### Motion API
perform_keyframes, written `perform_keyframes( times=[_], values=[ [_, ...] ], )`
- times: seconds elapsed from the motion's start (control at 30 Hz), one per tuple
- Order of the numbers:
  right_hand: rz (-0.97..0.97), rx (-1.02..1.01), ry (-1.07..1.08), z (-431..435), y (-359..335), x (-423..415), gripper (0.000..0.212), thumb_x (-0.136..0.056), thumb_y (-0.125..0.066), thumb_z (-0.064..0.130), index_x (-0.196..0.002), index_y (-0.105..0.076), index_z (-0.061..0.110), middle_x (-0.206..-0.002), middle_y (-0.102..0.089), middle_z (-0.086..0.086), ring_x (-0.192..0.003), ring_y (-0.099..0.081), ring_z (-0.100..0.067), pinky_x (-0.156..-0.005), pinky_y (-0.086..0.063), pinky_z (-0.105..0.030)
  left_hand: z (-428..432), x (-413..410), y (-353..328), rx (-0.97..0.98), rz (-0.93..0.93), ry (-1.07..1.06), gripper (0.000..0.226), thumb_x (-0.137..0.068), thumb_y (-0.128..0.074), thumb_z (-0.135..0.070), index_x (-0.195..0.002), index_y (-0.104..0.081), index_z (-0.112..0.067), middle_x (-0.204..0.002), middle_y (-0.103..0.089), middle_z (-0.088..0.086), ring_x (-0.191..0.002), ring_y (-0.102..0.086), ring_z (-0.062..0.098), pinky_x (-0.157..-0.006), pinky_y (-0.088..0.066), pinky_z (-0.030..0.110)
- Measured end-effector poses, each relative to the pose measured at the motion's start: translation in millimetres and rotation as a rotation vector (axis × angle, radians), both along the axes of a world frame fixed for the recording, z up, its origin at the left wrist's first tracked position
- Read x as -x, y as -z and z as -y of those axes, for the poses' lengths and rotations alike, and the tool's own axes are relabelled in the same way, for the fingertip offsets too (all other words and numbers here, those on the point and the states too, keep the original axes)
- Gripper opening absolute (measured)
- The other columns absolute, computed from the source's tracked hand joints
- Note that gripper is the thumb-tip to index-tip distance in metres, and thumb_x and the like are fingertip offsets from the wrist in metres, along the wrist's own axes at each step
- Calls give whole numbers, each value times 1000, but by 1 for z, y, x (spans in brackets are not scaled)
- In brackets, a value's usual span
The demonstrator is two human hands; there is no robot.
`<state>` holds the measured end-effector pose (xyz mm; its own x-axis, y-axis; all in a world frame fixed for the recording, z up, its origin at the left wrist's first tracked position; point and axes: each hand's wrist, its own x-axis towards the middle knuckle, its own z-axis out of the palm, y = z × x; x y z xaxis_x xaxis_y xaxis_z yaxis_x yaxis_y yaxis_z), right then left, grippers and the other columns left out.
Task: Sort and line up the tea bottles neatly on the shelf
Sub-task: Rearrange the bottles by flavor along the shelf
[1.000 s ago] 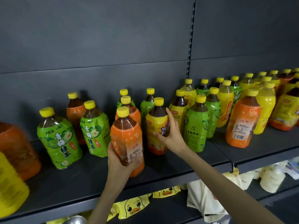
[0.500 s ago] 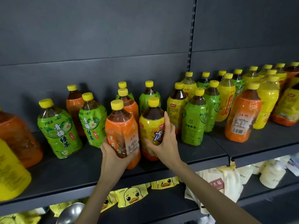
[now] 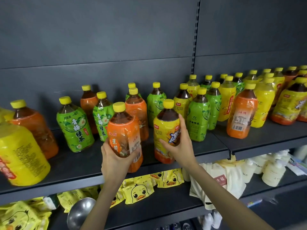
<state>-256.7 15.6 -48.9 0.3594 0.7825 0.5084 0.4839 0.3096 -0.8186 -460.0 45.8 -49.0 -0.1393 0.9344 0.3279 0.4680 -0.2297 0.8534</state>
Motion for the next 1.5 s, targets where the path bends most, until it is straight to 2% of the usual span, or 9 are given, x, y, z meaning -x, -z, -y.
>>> perform_keyframes(
  times=[0.23,0.37,0.47,0.7,0.8,0.9,1.03,1.23,1.5],
  values=[
    [-173,-7,22,61,0,14,93,-63,-85,37,-135,-26,41,-128,-53,11,-114,-56,-5,-97,-49,-34,36,34,2,-36,134,27,102,-58,-86,-39,-140,-29,-17,-134,-43,4,-121,-47,24,-92,-42,45],
    [-210,67,73,100,7,23,81,-65,-86,24,-127,-34,30,-116,-59,9,-100,-61,-1,-88,-52,-25,61,49,1,-21,203,94,116,-41,-79,-62,-139,-31,-19,-129,-44,1,-111,-48,17,-92,-44,44],
    [-229,95,111,134,15,30,77,-66,-86,21,-125,-37,25,-111,-61,9,-93,-63,2,-80,-53,-19,77,53,1,4,227,173,120,-39,-81,-64,-139,-31,-21,-130,-46,0,-110,-49,16,-94,-45,46],
    [-226,63,214,204,2,14,77,-63,-88,24,-124,-40,24,-110,-61,8,-95,-64,-3,-80,-54,-24,106,25,5,14,332,357,93,-59,-89,-25,-136,-36,-22,-130,-49,2,-109,-52,16,-90,-46,39],
    [-218,7,257,229,-14,-8,69,-65,-85,16,-115,-41,33,-103,-62,14,-93,-64,-1,-76,-54,-22,114,4,-4,-1,360,386,101,-48,-83,-44,-135,-36,-25,-131,-48,0,-109,-52,16,-91,-46,41],
    [-207,-48,306,245,-28,-39,67,-66,-83,13,-116,-41,31,-105,-59,15,-93,-63,3,-75,-51,-17,118,-22,-14,-18,412,402,98,-48,-80,-44,-135,-37,-28,-131,-48,-2,-112,-52,15,-93,-45,42],
    [-234,-101,338,261,-40,-95,72,-63,-80,26,-122,-39,27,-114,-57,11,-96,-62,2,-78,-53,-20,124,-70,-23,-47,453,400,102,-44,-79,-53,-134,-37,-28,-130,-49,-2,-113,-52,15,-92,-45,40],
    [-225,-99,337,289,-47,-195,70,-61,-80,25,-118,-40,30,-114,-58,6,-94,-63,0,-73,-52,-15,140,-158,-22,-60,497,365,89,-63,-85,-19,-137,-37,-23,-133,-47,3,-115,-50,20,-93,-43,41],
    [-188,-56,367,326,-58,-313,62,-69,-81,12,-107,-39,36,-109,-58,10,-87,-63,7,-68,-52,-14,173,-271,-26,-51,482,361,89,-63,-86,-18,-137,-36,-22,-132,-47,4,-116,-50,21,-93,-44,44]
  ],
)
